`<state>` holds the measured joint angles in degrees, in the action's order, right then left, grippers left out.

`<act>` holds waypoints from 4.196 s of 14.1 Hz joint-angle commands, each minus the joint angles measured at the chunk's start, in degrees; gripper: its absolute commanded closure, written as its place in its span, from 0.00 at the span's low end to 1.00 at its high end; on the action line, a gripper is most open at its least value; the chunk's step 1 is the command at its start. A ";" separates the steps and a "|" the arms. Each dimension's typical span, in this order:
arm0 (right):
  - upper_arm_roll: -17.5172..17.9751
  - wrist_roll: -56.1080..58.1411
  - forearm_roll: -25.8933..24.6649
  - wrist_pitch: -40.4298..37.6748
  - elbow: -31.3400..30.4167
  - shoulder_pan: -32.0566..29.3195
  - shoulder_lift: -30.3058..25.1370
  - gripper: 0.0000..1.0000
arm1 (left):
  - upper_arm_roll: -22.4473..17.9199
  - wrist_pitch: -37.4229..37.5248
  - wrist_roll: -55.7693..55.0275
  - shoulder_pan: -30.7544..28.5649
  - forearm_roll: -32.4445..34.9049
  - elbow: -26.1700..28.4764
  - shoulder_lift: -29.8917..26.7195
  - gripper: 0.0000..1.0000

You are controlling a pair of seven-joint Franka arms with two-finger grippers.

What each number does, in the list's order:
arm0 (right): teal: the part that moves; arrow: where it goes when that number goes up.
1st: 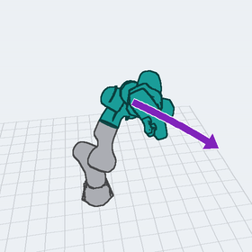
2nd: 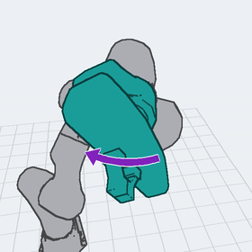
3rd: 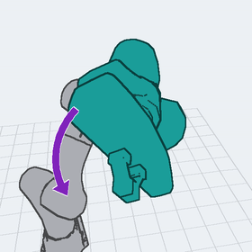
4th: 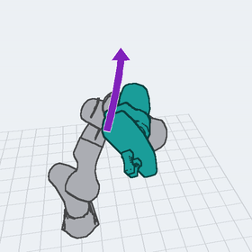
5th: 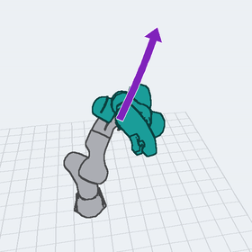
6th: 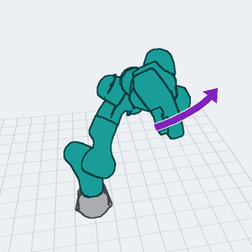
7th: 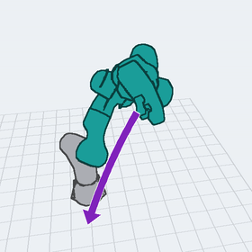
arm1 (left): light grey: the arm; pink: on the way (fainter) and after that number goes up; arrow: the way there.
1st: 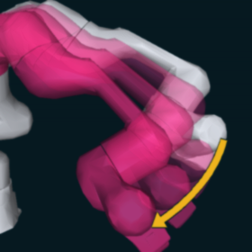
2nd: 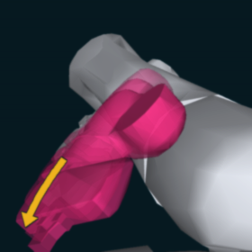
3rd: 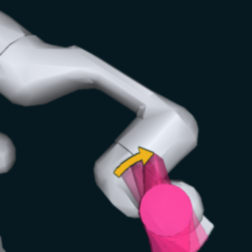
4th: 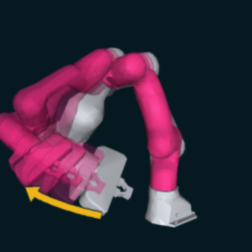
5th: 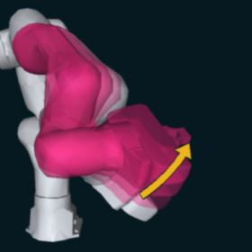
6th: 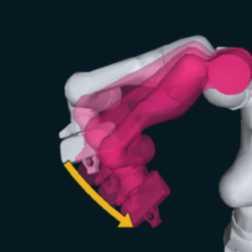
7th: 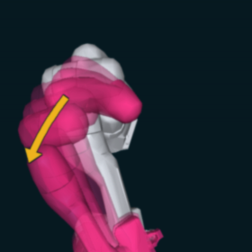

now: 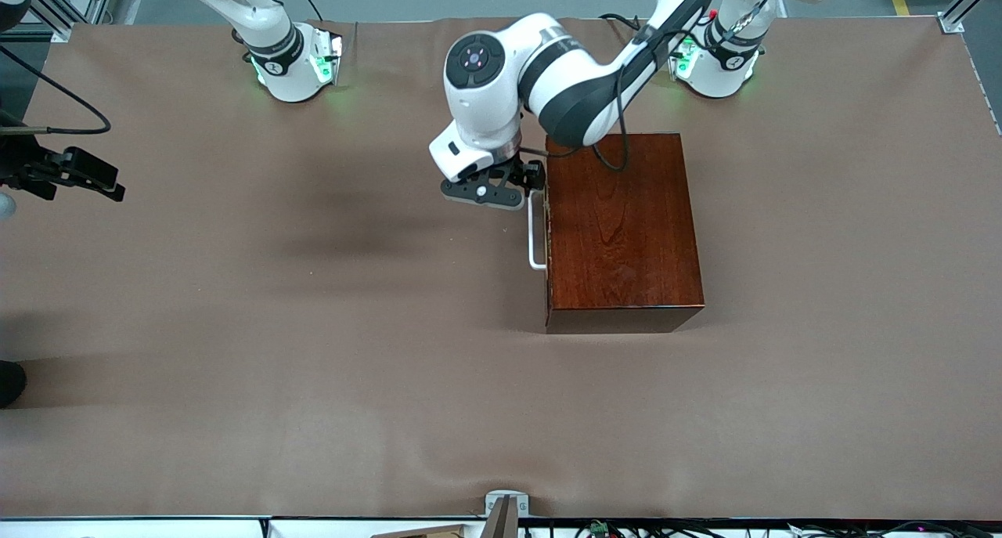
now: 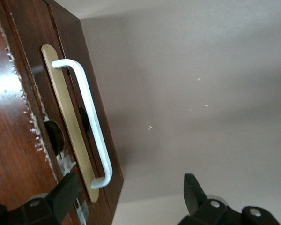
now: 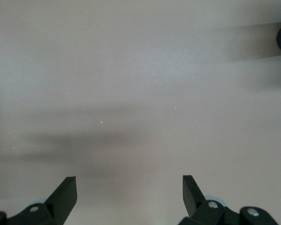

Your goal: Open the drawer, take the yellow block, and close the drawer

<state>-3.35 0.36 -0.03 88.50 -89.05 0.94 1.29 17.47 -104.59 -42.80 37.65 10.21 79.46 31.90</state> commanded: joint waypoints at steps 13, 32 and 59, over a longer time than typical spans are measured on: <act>0.01 -0.89 -0.41 -0.44 1.16 -0.06 0.64 0.00 | -0.51 -0.35 -0.62 0.41 6.49 -1.67 6.24 0.00; 0.01 -0.89 -0.41 -0.44 1.16 0.03 0.90 0.00 | -1.92 -6.59 -3.17 1.82 6.58 -1.76 9.93 0.00; 0.01 -0.89 -0.41 -0.35 1.16 0.12 1.08 0.00 | -4.55 -10.19 -3.61 4.81 9.04 -3.87 11.34 0.00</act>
<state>-3.39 0.36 -0.03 88.51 -89.02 0.96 1.79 13.31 -113.00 -46.11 41.58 18.26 78.02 42.01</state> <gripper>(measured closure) 0.000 0.000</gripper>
